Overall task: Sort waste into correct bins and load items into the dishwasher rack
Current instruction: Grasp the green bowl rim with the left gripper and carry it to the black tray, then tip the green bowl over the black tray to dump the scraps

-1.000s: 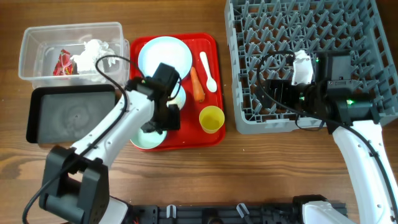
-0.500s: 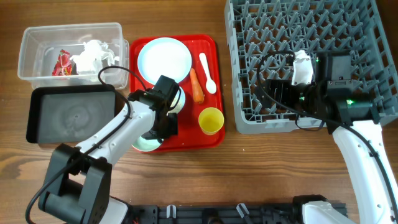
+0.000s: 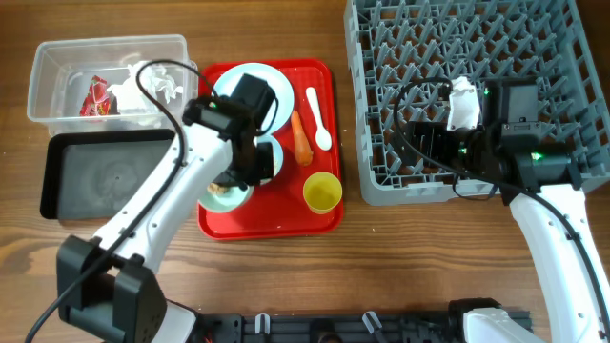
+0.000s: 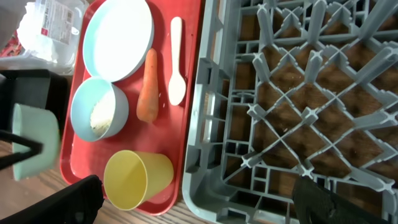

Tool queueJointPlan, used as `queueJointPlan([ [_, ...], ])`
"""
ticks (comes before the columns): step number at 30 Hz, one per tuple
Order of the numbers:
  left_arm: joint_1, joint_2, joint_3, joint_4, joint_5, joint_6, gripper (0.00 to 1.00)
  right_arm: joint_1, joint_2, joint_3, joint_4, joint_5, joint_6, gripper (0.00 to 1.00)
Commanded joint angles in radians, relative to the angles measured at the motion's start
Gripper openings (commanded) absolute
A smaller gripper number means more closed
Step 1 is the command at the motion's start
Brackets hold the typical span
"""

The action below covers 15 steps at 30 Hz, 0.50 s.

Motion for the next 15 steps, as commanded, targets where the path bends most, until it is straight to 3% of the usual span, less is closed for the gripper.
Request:
queueJointPlan([
  [1,0.102,-0.005,0.074,-0.035,0.013,0.084,0.04,-0.003,0.008,-0.004,-0.002,0.003,0.013,1.0],
  [5,0.294,-0.005,0.077,-0.035,0.137,0.222,0.04,-0.003,0.008,-0.004,-0.011,0.004,0.013,1.0],
  [10,0.62,-0.003,0.076,0.058,0.456,0.451,0.04,-0.003,0.008,-0.004,-0.011,0.004,0.013,1.0],
  [15,0.925,0.051,0.074,0.112,0.827,0.553,0.04,-0.003,0.008,-0.004,-0.053,0.04,0.01,1.0],
])
